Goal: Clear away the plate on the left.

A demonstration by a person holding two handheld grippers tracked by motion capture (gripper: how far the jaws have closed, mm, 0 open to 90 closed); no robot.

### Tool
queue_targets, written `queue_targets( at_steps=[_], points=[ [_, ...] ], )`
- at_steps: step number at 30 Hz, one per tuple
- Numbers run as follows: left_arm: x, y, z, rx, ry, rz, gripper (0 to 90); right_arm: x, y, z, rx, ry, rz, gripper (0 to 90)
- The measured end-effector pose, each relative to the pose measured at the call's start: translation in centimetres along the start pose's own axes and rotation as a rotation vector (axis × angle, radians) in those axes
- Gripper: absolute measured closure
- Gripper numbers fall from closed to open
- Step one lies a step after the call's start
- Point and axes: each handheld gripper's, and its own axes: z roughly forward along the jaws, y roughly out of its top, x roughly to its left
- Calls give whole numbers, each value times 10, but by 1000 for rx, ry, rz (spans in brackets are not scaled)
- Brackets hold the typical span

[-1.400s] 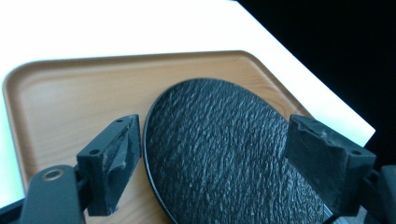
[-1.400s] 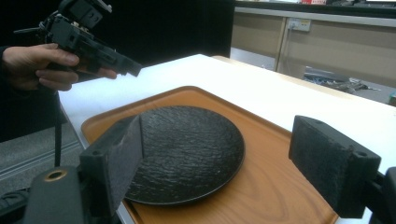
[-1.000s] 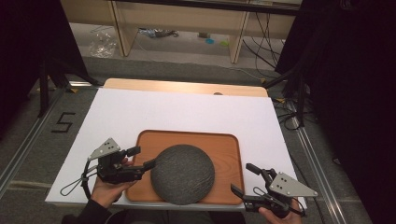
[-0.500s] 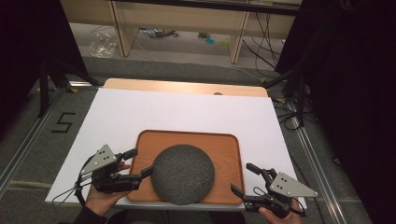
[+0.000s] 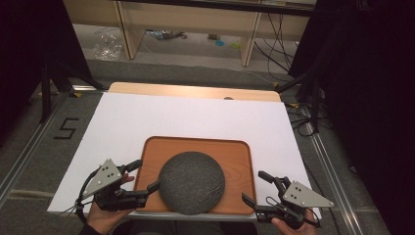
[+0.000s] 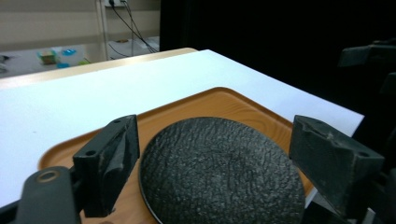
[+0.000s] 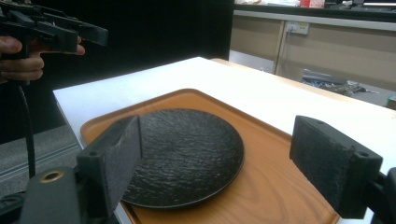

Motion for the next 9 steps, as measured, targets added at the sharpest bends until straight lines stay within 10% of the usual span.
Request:
queue_targets(
  at_steps=[9],
  points=[
    [2, 1, -1, -22, 19, -12, 153, 0, 0, 0, -4, -7, -5, 180]
  ],
)
